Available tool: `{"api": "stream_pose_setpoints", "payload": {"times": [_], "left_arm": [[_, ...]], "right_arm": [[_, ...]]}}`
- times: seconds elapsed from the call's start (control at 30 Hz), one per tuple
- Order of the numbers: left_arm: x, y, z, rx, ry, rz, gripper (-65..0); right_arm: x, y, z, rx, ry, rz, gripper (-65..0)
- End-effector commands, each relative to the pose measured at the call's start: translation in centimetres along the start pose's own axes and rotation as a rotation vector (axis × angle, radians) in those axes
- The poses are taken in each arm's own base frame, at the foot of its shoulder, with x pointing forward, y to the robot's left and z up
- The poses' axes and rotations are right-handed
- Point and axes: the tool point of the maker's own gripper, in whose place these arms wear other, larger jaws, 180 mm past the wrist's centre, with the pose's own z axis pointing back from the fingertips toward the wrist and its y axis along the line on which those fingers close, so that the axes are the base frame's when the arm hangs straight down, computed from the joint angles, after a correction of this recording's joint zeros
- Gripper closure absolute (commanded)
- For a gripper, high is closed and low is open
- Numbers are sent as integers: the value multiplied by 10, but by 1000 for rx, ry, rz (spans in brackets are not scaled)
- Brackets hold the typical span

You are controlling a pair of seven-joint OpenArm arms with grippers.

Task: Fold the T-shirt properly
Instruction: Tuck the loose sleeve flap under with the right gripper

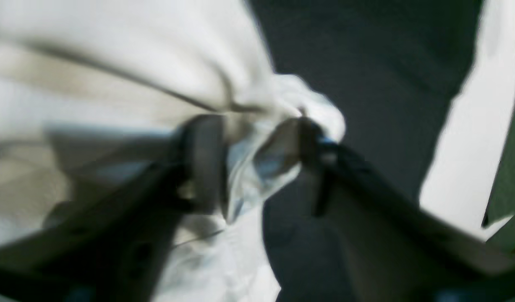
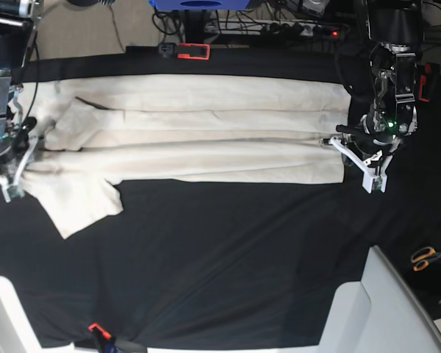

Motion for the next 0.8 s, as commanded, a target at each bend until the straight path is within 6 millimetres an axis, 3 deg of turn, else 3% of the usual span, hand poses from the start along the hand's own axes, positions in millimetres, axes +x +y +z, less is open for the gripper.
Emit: {"api": "stream_pose_setpoints", "payload": {"times": [0.0,0.13,0.27,0.37,0.47,0.53,0.57,0.67,0.77], "left_arm": [[17,6,3,13,-46,-10,0],[17,5,3,10,-47,-6,0],[17,5,3,10,-47,-6,0],[17,5,3,10,-47,-6,0],[17,5,3,10,-47,-6,0],[18,5,3,10,-48,-6,0],[18,5,3,10,-48,-6,0],[18,5,3,10,-48,-6,0],[19,5,3,10,-50,-6,0]], "right_arm": [[23,-29,6,-71,-68,-24,-342],[58,-51,26,-137,-165,-35,-369],[86,-46,26,-129,-159,-5,-369],[89,-48,28,-140,-102,-37,-369],[67,-61,34,-174,-20,-141,-369],[47,-63,37,-182,-1,-171,-369],[47,-61,37,-178,-16,-164,-369],[57,-54,33,-159,-82,-145,-369],[85,-36,29,-110,-168,-69,-371]]}}
